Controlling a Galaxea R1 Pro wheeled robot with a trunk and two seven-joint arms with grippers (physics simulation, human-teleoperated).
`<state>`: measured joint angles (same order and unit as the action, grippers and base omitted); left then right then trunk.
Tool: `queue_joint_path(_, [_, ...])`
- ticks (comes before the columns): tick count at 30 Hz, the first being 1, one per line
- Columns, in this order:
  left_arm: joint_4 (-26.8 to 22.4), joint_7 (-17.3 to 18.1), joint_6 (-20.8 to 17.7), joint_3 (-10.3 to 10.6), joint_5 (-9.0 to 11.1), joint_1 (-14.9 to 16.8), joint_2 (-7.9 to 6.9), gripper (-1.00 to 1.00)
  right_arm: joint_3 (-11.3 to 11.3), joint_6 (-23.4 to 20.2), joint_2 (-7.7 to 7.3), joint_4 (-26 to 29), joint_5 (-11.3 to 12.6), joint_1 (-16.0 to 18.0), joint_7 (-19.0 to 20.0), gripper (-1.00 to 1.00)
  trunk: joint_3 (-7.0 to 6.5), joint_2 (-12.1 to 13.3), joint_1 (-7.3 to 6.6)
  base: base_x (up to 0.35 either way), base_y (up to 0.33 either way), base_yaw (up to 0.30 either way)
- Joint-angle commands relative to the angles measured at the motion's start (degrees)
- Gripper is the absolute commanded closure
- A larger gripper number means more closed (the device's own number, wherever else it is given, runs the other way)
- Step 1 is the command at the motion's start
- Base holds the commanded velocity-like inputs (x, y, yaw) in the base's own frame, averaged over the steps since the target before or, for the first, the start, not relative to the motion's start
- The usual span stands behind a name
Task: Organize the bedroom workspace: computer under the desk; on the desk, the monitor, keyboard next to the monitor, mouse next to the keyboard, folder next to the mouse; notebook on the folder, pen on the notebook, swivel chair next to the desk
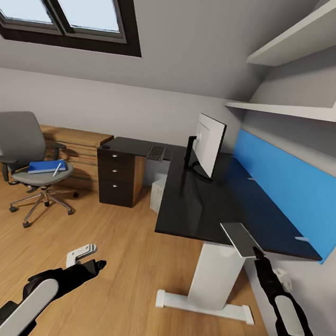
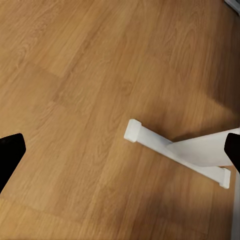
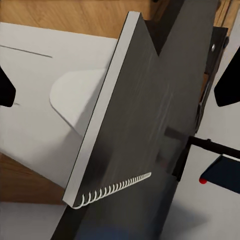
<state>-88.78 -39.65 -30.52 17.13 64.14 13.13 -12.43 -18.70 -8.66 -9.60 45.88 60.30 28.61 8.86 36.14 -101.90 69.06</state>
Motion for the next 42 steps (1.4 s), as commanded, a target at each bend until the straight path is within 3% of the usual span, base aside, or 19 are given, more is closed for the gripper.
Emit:
queue_joint_path(1, [-0.1,-0.5,0.0,0.1,0.5,0.1,-0.05,-1.00,-0.2,-0.4,0.02,0.0,0.5,0.0,0.2,-1.00,0.06,0.0,-0.01,0.000,0.000,0.000])
queue_joint_path(15, [-0.1,-0.5,0.0,0.1,0.5,0.1,-0.05,-1.00,-0.1,-0.4,0.02,-2.6,0.7,0.1,0.1,-1.00,0.06,0.0,-0.01,0.068,0.009,0.000])
queue_joint_path(20, [-0.1,-0.5,0.0,-0.1,0.6,0.1,-0.09,-1.00,-0.1,-0.4,0.02,-2.8,0.7,0.1,0.1,-1.00,0.06,0.0,-0.01,0.027,0.004,0.000])
queue_joint_path(24, [-0.1,-0.5,0.0,-0.2,0.6,0.1,-0.06,-1.00,-0.1,-0.5,0.02,-2.8,0.7,0.1,0.1,-1.00,0.78,-1.6,0.87,0.008,0.001,0.000])
queue_joint_path(42, [0.0,-0.7,0.2,-0.1,0.5,0.1,0.04,-1.00,0.2,-0.5,0.18,-2.7,0.7,0.1,0.2,-1.00,0.78,-1.6,0.87,0.001,0.000,0.000])
